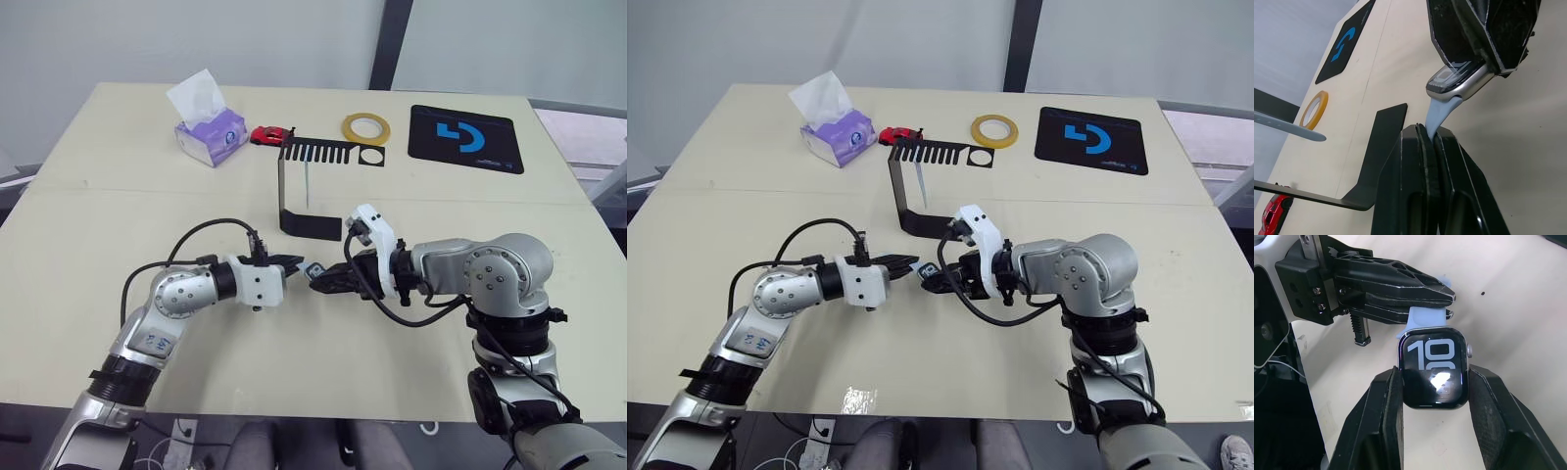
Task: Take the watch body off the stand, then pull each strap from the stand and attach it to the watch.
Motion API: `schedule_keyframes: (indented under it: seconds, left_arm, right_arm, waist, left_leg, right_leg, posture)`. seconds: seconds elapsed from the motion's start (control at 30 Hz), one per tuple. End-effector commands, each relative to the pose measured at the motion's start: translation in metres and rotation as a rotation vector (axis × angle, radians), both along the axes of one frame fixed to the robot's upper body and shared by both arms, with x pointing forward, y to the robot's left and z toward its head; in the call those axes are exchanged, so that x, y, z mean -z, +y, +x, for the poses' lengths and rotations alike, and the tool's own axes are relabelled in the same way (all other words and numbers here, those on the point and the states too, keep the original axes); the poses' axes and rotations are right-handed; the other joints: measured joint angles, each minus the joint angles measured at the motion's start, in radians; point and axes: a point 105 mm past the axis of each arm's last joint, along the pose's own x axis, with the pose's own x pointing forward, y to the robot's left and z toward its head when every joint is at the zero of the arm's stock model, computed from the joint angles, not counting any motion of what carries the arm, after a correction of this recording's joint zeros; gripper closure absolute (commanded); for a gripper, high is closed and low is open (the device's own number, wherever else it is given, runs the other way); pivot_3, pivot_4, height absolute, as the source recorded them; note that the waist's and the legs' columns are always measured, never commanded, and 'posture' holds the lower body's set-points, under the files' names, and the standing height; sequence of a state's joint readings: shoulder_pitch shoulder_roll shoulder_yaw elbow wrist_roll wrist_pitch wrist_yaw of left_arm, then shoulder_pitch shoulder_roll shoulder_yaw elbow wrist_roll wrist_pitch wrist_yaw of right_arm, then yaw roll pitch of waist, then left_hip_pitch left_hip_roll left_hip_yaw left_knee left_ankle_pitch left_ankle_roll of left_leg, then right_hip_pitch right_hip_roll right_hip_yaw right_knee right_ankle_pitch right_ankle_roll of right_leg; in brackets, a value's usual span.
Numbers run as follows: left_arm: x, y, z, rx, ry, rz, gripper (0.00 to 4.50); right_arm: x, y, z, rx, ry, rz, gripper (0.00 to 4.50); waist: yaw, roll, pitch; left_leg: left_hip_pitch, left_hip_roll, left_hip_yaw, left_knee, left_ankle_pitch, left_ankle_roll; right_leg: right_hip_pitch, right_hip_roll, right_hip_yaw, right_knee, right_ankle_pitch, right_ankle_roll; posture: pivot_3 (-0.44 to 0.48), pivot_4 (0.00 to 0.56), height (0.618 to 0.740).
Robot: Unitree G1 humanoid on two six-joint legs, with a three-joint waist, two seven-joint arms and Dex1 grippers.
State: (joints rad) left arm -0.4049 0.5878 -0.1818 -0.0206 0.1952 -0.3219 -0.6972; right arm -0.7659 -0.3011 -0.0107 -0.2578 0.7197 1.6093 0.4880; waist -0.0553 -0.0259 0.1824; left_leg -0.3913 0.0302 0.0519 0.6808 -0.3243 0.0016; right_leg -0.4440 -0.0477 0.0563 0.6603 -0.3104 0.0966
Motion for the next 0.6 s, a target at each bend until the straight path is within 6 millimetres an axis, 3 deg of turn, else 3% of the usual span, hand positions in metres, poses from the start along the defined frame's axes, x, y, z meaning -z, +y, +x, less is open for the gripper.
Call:
schedule_keyframes:
  seconds: [0.03,0.6]
  left_arm:
    - [-0.008,-0.003,0.0,0.011,-0.04,-0.014,4.43]
    - [-0.012,-0.005,0.002,0.021,-0.048,-0.019,4.43]
  right_arm:
    - [-0.01,0.002,-0.003,-0.02,-0.026,0.034,2.98]
    - [-0.015,0.014,-0.008,-0.035,-0.056,0.058,2.98]
  waist:
    - [0.0,0.0,0.0]
    - [0.001,0.0,0.0]
  left_leg:
    - [0.0,0.0,0.0,0.0,0.0,0.0]
    - [0.0,0.0,0.0,0.0,0.0,0.0]
  right_leg:
    - [0.0,0.0,0.0,0.0,0.0,0.0]
    - [0.0,0.0,0.0,0.0,0.0,0.0]
  posture:
    - [0.0,0.15,0.738]
    - [0.0,0.15,0.738]
